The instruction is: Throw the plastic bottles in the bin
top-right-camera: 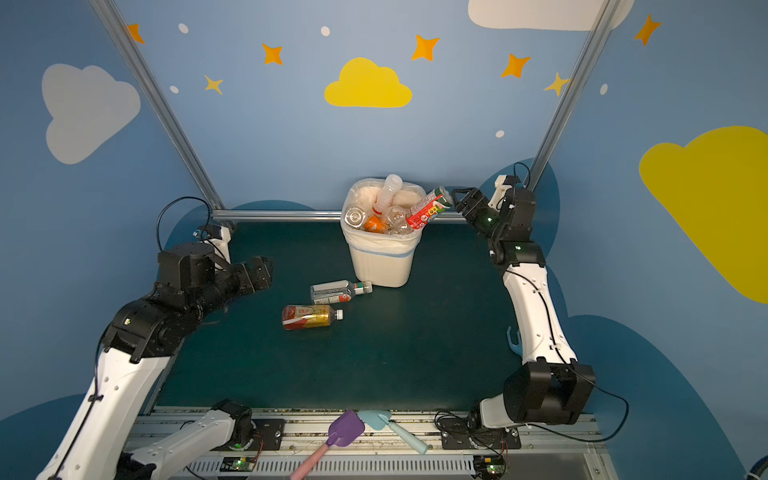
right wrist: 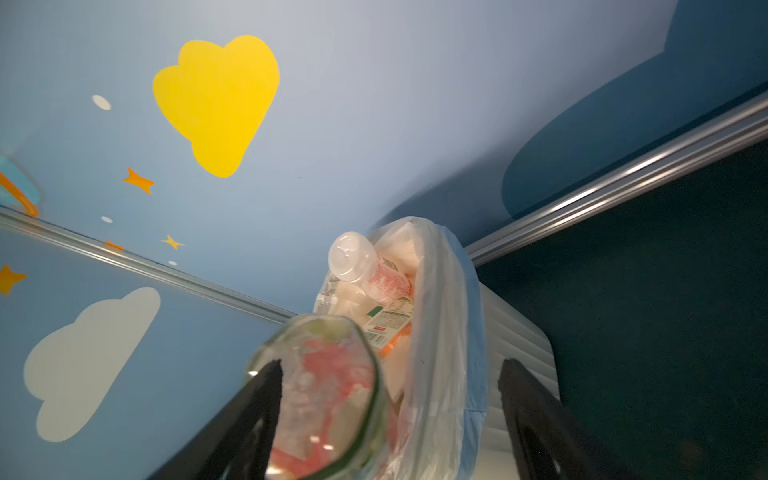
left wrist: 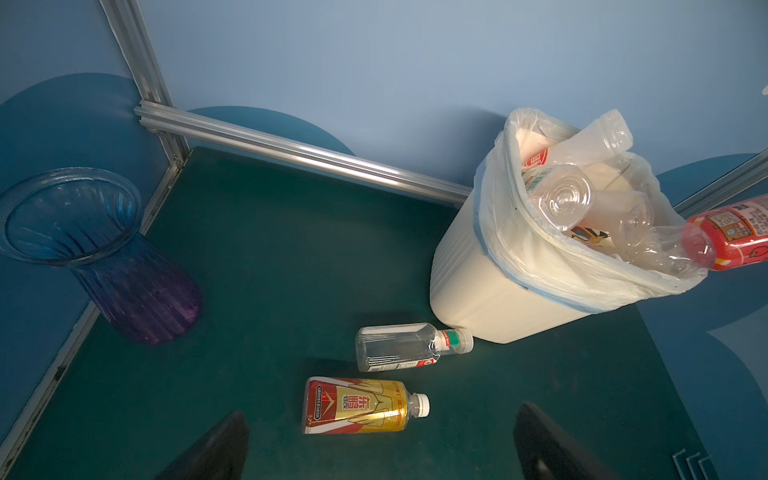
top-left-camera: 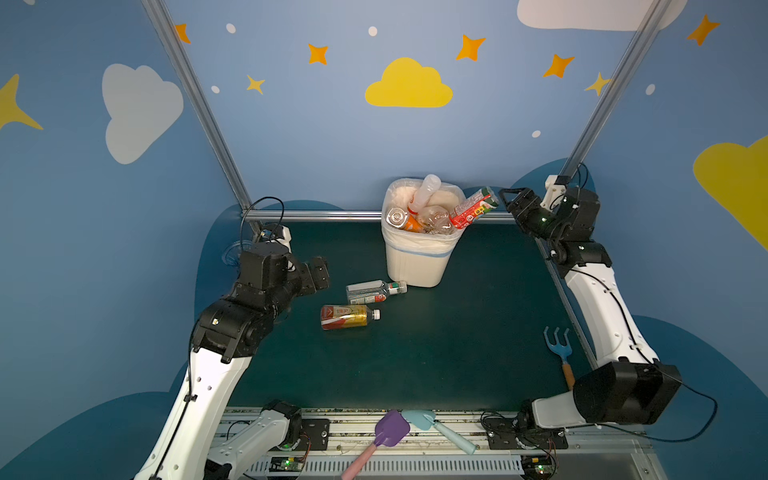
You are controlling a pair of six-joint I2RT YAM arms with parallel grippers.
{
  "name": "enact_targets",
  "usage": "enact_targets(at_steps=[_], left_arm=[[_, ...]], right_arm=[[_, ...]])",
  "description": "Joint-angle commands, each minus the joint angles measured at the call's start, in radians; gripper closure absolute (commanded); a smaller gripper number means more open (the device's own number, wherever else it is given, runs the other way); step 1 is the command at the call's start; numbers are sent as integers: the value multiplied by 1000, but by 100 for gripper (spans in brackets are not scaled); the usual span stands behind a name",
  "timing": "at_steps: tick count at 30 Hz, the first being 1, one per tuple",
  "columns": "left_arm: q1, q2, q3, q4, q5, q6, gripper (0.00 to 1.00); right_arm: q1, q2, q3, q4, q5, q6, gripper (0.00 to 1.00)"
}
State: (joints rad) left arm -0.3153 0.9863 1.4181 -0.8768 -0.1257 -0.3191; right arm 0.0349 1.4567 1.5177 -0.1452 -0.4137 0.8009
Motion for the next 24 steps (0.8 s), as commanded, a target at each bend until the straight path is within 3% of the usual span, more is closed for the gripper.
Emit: enact_targets(at_steps=[1, 5, 8, 15, 18, 24], left_arm=[[4, 11, 12, -4, -6, -1, 0], [5, 14, 13, -1, -9, 2, 0], [7, 4, 7, -5, -17, 0, 0], [12, -24, -10, -15, -38, -1, 0], [12, -27, -8, -13, -37, -3, 0], [14, -31, -8, -23, -49, 1, 0]], right_arm=[[44, 34, 50, 0, -57, -14, 19], [120, 97, 121, -67, -63, -64, 19], [153, 127, 123, -9, -101, -14, 21], [258, 177, 232, -73, -101, -54, 31], [286, 182, 259, -92, -54, -92, 40], [336, 55, 181, 63, 95, -235, 44]])
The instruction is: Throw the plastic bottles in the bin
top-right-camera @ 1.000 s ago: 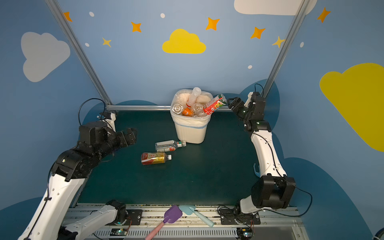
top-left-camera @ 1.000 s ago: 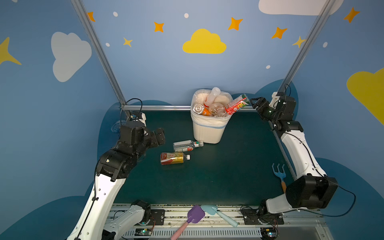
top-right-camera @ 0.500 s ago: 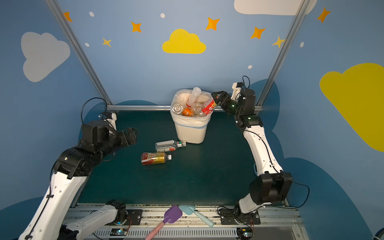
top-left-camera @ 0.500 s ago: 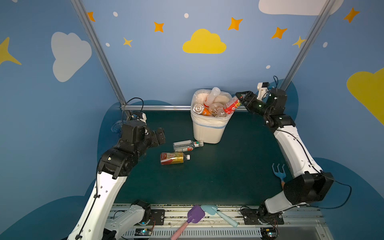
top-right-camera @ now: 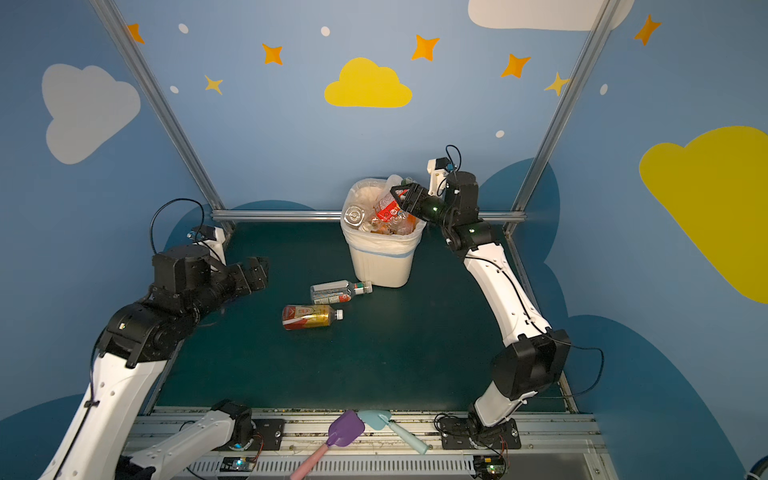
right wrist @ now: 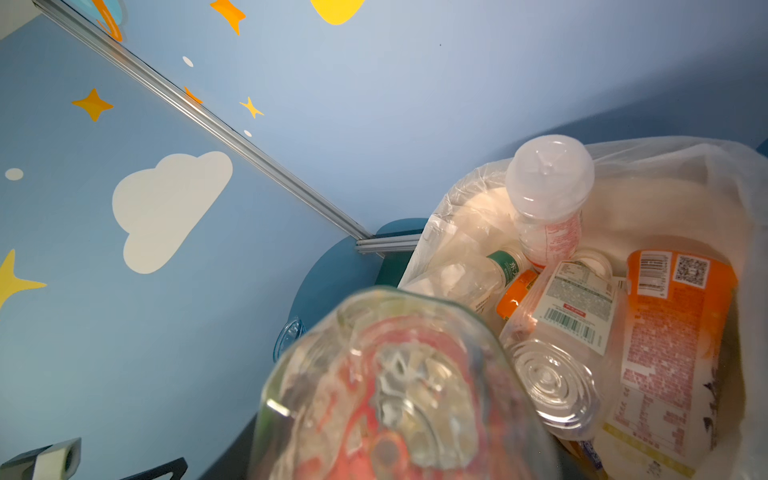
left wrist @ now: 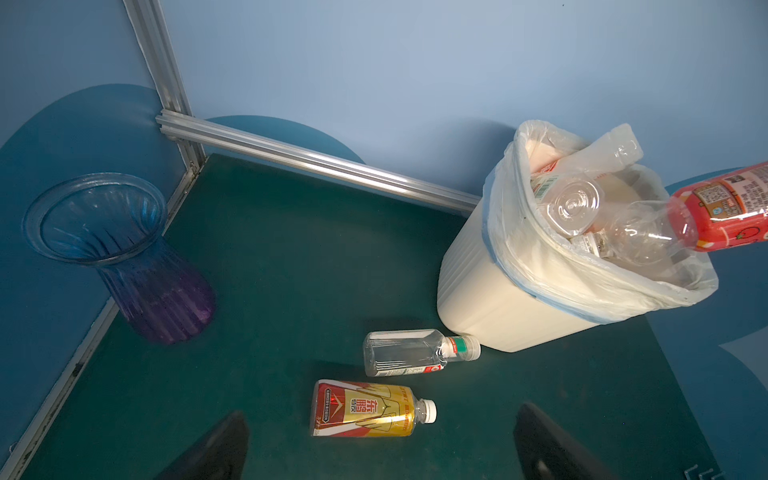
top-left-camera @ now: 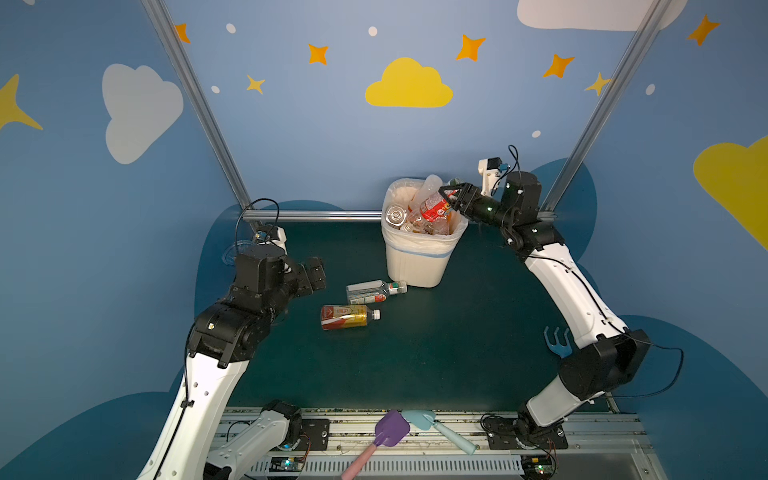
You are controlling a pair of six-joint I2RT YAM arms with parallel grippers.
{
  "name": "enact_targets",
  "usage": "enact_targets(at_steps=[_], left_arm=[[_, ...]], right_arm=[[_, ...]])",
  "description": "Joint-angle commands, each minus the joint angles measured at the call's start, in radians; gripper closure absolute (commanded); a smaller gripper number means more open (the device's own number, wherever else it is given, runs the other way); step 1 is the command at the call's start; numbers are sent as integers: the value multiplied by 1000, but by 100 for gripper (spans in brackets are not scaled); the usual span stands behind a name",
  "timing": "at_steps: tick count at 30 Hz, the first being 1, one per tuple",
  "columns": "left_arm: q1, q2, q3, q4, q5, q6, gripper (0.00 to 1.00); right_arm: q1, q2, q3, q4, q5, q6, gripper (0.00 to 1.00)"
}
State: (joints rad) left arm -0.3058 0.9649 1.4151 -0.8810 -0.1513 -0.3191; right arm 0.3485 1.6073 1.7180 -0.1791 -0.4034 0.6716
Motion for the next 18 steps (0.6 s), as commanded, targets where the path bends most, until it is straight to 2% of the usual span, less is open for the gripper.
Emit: enact_targets(at_steps=[1, 5, 9, 14, 18], left_arm=[[5, -11, -5, -21, -26, 2, 0], [5, -11, -1, -25, -34, 7, 0], [7, 0, 14, -27, -36, 15, 0], [8, 20, 30, -26, -33, 20, 0], [7, 29, 39, -26, -33, 20, 0]], right_arm=[[36, -124, -30, 119, 118, -159, 44], [135, -234, -38, 187, 318, -444, 42], [179, -251, 51, 142, 461, -644, 43], [178, -152, 242, -56, 547, -773, 41], [149, -28, 401, -232, 545, -770, 39]])
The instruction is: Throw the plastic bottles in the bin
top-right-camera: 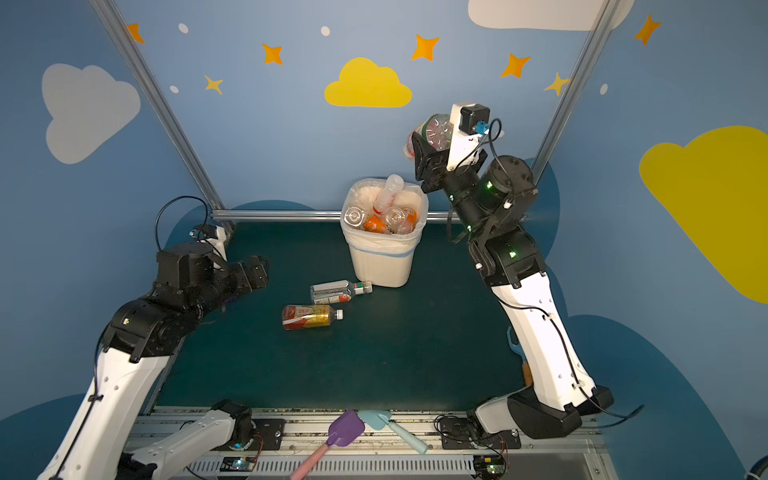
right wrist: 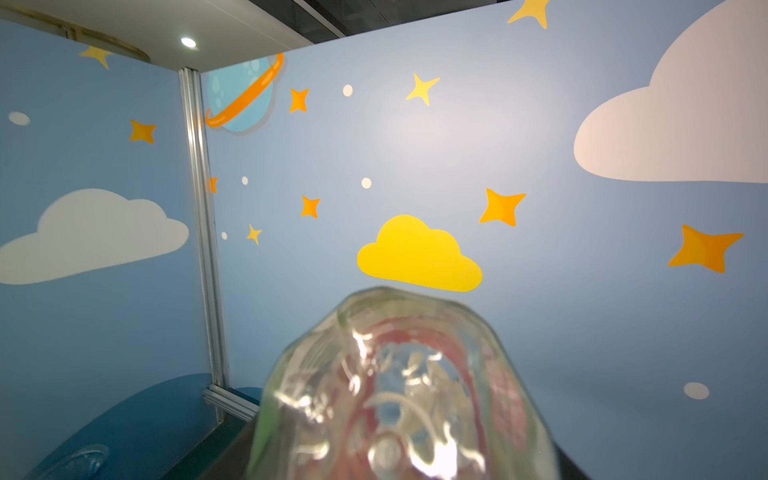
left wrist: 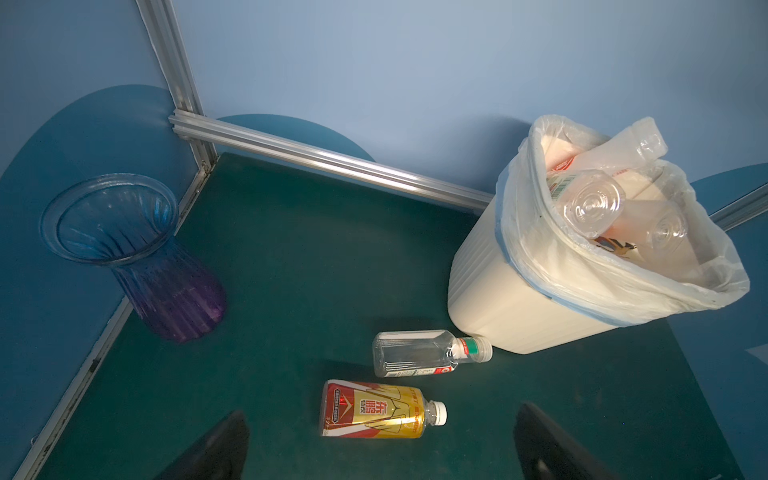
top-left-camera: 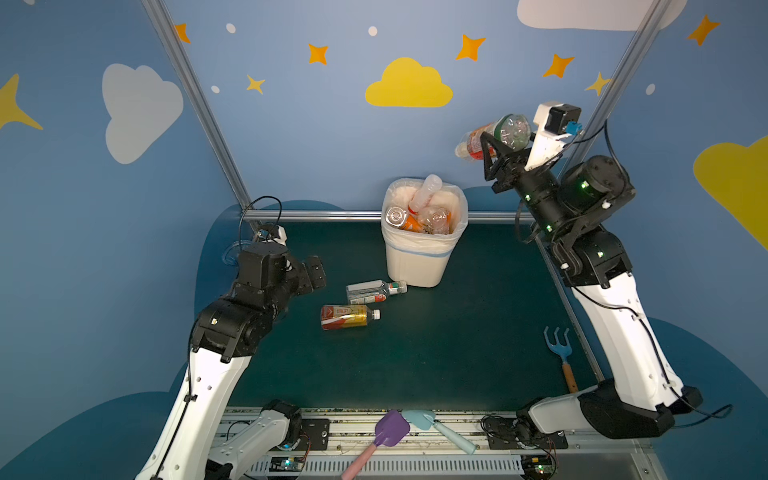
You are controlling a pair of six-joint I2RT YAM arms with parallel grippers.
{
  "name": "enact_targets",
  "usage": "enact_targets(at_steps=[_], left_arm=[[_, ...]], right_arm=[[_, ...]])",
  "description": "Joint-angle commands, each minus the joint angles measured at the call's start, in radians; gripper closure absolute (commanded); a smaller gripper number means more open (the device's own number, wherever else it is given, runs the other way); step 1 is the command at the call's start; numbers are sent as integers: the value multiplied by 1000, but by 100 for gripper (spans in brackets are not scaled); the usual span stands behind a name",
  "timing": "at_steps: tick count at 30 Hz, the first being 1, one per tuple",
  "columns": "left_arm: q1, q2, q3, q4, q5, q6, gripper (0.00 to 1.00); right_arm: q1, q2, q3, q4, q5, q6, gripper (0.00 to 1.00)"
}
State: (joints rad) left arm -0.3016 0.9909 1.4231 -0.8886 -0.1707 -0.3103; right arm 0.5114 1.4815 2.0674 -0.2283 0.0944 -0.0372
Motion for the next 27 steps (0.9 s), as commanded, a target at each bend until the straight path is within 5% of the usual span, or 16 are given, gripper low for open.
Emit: enact_targets(at_steps=[1, 9, 19, 27], left_arm=[[4, 3, 31, -21, -13, 11, 0], [6, -15, 35, -53, -44, 17, 0], [6, -3, 31, -73, -21, 13, 0], [8, 49, -18, -175, 13, -17, 0]], right_arm=[[-27, 139, 97, -239, 30, -46, 38], [-82, 404, 563, -722, 55, 66, 11], [-94, 144, 230, -528, 75, 95, 10], [-114, 32, 151, -715, -73, 143, 11]])
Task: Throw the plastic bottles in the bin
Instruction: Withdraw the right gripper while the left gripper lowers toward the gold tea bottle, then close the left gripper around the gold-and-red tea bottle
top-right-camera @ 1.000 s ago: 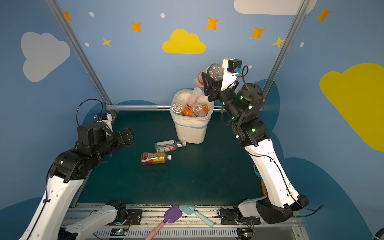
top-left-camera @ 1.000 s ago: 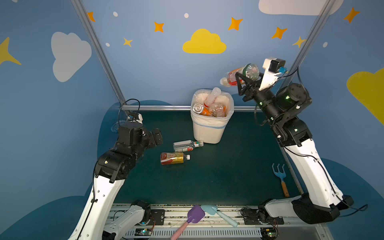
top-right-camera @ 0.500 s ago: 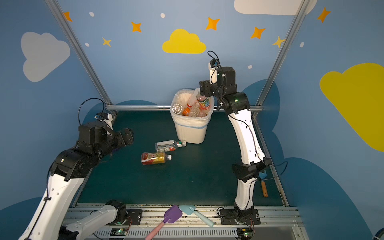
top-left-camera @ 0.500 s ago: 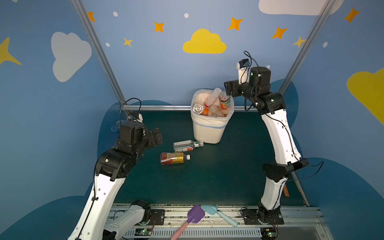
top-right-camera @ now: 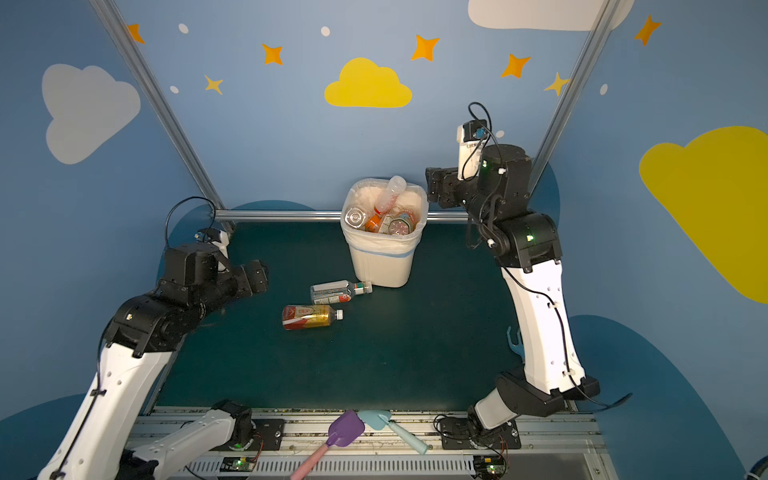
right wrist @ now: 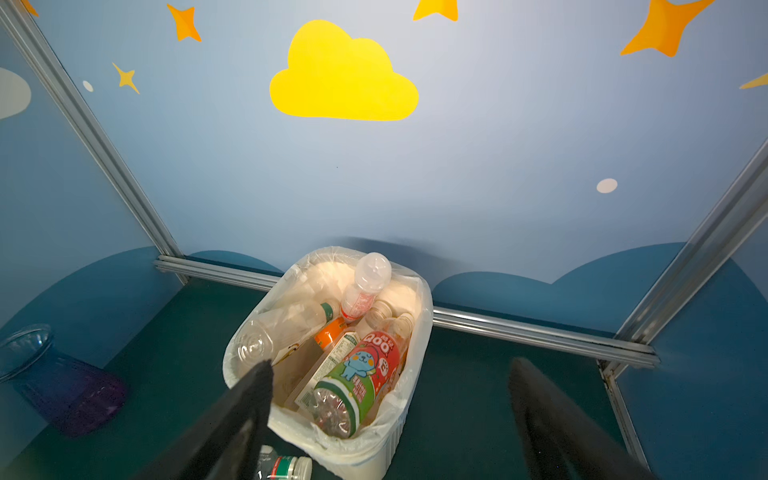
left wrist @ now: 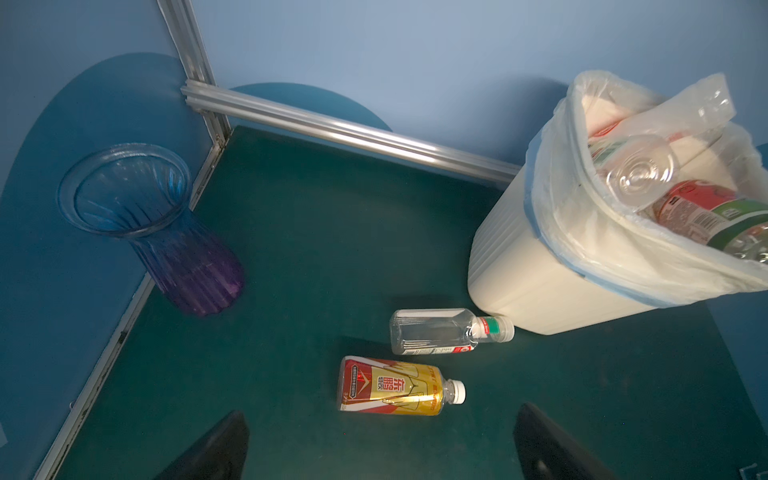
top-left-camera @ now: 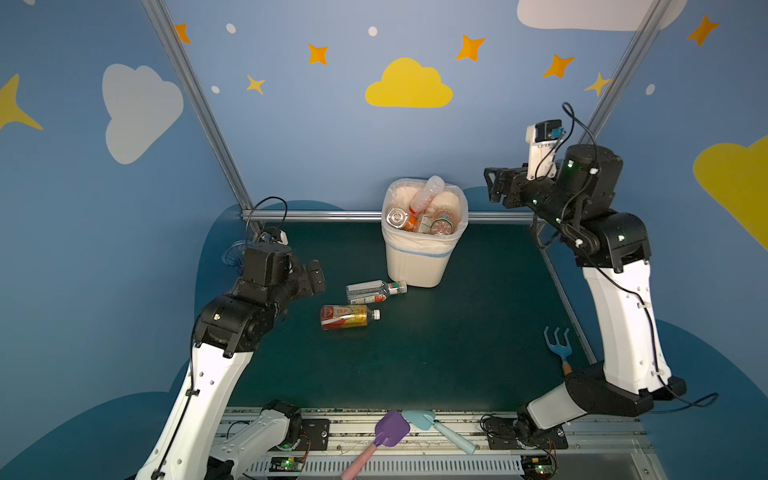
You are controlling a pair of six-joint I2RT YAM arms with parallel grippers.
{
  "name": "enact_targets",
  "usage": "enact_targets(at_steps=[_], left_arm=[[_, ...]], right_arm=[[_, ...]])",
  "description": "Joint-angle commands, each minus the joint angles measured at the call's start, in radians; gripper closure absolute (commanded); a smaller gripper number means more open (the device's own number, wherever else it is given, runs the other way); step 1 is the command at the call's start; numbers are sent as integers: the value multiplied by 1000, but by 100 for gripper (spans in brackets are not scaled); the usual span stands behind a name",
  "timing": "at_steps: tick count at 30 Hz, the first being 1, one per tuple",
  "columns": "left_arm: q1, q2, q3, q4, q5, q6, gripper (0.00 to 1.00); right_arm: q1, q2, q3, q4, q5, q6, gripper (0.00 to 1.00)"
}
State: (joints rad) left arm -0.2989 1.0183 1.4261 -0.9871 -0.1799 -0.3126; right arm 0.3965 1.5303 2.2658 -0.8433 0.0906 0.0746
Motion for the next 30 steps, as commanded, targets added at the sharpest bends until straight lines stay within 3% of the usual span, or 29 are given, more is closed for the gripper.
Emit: enact_targets(at_steps=[1, 10, 14, 23, 30], left_arm=[[6, 36, -30, -94, 38, -19, 1], [10, 138, -121, -119, 260, 64, 5], [10, 145, -168, -93, 251, 39, 7], [26, 74, -424, 134, 417, -389, 4], [75, -37, -658, 377, 456, -739, 0]], right_arm=[[0, -46, -92, -111, -82, 37, 11], [2, -386, -619, -98, -192, 93, 13], [10, -495, -799, -104, -255, 139, 15], [138, -531, -947, -114, -330, 181, 18], [304, -417, -910, -95, -307, 171, 18]])
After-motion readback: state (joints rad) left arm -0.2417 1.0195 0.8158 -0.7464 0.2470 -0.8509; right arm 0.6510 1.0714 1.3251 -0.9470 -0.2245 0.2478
